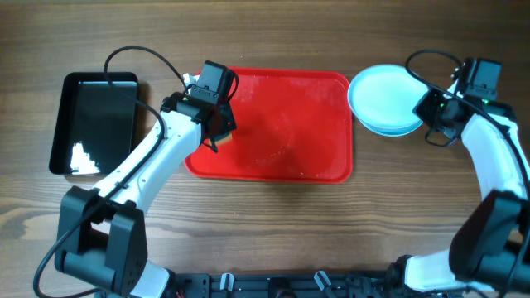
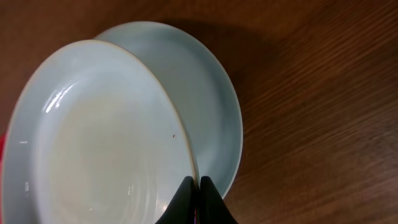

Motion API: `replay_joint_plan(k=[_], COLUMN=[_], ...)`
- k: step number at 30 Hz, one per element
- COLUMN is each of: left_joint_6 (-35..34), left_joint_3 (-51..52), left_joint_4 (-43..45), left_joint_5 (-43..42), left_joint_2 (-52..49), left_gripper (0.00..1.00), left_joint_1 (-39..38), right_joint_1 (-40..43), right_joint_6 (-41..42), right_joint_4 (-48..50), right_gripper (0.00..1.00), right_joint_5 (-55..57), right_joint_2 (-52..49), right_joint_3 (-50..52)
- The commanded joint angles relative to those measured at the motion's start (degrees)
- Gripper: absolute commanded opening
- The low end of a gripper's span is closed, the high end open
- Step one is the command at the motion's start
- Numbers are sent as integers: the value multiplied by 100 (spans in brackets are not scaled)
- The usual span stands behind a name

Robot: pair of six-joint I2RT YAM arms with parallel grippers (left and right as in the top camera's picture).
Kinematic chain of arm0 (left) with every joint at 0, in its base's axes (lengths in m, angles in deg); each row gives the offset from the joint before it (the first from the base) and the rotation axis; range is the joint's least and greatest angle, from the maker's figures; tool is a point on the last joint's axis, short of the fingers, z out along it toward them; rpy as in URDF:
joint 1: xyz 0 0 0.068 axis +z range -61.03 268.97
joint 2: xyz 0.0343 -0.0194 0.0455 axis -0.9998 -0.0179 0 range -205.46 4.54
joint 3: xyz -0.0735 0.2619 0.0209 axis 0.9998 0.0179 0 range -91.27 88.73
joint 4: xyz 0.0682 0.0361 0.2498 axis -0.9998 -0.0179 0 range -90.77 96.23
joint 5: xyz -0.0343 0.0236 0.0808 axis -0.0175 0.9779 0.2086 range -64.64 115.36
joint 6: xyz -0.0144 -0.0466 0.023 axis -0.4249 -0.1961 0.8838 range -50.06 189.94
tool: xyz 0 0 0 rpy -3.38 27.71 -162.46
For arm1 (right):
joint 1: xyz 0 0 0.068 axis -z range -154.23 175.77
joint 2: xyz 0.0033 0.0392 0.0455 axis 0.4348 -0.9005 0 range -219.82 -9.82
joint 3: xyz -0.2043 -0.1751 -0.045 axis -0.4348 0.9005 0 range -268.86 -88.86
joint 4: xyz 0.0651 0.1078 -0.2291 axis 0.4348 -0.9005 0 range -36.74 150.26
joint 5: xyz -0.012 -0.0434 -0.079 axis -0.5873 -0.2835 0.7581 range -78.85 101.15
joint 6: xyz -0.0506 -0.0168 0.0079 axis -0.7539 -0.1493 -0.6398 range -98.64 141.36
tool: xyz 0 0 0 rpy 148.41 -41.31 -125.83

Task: Clean dirty plates on tray and stack at the side
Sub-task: 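Move the sponge with the left gripper into the black tray and release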

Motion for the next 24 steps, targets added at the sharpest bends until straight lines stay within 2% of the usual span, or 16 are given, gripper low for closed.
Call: replay_joint_plan(k=[1, 3, 4, 5, 6, 7, 8, 11, 14, 15, 18, 19, 24], left_joint_6=[-11, -11, -11, -11, -11, -11, -11, 15, 232, 223, 157, 157, 157], left_joint_3=[26, 26, 26, 26, 26, 26, 26, 26, 24, 24, 24, 24, 24], left_joint_4=[0, 0, 4, 20, 24, 24, 20, 26, 177, 197, 208, 262, 634], left_joint_5=[-28, -26, -26, -26, -26, -26, -26, -22, -7, 79, 157, 168, 81], left_joint_2=[-31, -31, -31, -31, -31, -31, -31, -31, -28, -28, -28, -28, -63], left_gripper=[4, 4, 4, 4, 4, 4, 4, 4, 4, 4, 4, 4, 4], left_joint_1=[26, 26, 26, 26, 26, 26, 26, 26, 181, 363, 1078, 1696, 3353], right_joint_1=[11, 17, 17, 17, 17, 17, 17, 13, -13, -61, -254, -496, -1342], right_joint_6=[273, 254, 234, 227, 229, 295, 398, 369, -120, -269, -225, -223, -195], right_joint_4=[168, 269, 304, 319, 306, 236, 179, -125, -291, -343, -588, -782, -1156], right_gripper=[4, 7, 20, 45, 46, 40, 40, 45, 50, 53, 61, 62, 61], right_joint_5=[402, 393, 393, 400, 496, 688, 831, 754, -380, -1237, -2367, -2835, -2894], right_joint_2=[-520, -684, -752, -772, -772, -732, -678, -356, 236, 570, 1078, 1316, 1379], right_joint_3=[26, 26, 26, 26, 26, 13, -17, -302, -533, -533, -533, -533, -490])
